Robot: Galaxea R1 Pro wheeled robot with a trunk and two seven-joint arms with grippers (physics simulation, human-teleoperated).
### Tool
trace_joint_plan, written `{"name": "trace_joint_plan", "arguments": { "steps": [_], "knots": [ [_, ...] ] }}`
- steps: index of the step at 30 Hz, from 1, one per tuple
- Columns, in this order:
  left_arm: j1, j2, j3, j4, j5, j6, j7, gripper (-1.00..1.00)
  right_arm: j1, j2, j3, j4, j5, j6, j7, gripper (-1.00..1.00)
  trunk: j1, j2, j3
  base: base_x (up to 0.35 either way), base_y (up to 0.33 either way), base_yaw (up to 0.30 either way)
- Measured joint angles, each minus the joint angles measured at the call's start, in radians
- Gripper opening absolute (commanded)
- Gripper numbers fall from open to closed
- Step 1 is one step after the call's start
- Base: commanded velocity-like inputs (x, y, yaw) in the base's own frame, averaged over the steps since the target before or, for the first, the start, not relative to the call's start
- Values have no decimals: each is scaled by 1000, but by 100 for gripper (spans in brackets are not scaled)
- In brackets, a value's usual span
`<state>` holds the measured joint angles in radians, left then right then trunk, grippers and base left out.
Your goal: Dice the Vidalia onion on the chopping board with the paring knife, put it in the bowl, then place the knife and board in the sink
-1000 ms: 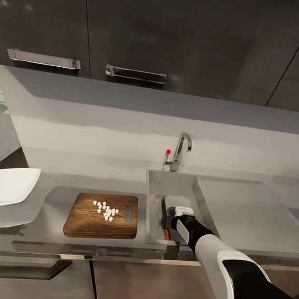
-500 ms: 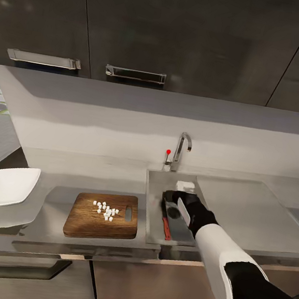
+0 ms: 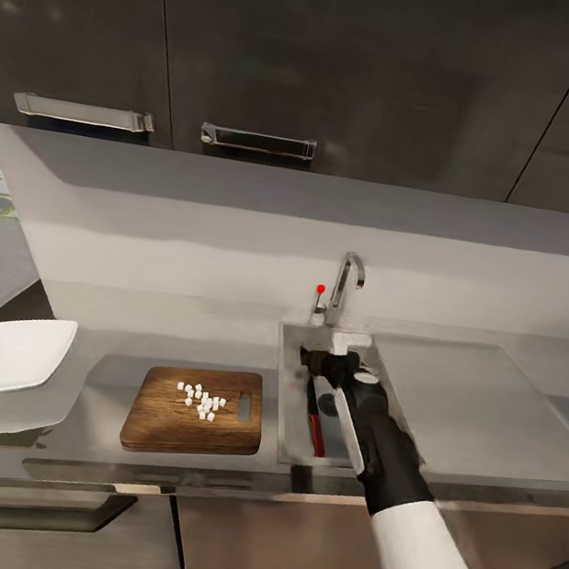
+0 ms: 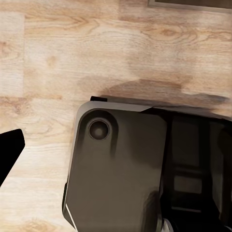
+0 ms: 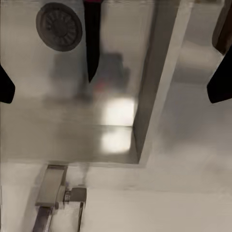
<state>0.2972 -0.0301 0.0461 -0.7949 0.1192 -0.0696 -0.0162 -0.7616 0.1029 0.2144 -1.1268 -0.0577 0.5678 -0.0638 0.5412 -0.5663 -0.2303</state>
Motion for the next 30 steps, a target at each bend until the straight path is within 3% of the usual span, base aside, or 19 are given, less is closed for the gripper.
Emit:
{"name": "trace_joint_plan", "arguments": {
  "steps": [2, 4, 7, 30],
  "knots": [
    [0, 0, 0, -1, 0, 1, 0, 100, 134, 0, 2, -194, 58, 44, -3, 100, 0, 0, 0, 0, 0, 0],
    [0, 0, 0, -1, 0, 0, 0, 100, 226, 1, 3, -307, 97, 68, -5, 100, 0, 0, 0, 0, 0, 0],
    [0, 1, 0, -2, 0, 0, 0, 100, 274, 1, 3, -361, 112, 81, -6, 100, 0, 0, 0, 0, 2, 0],
    [0, 0, 1, 0, -1, 0, 0, 100, 289, 1, 1, -360, 116, 89, -4, 100, 0, 0, 0, 0, 278, 0]
  ]
}}
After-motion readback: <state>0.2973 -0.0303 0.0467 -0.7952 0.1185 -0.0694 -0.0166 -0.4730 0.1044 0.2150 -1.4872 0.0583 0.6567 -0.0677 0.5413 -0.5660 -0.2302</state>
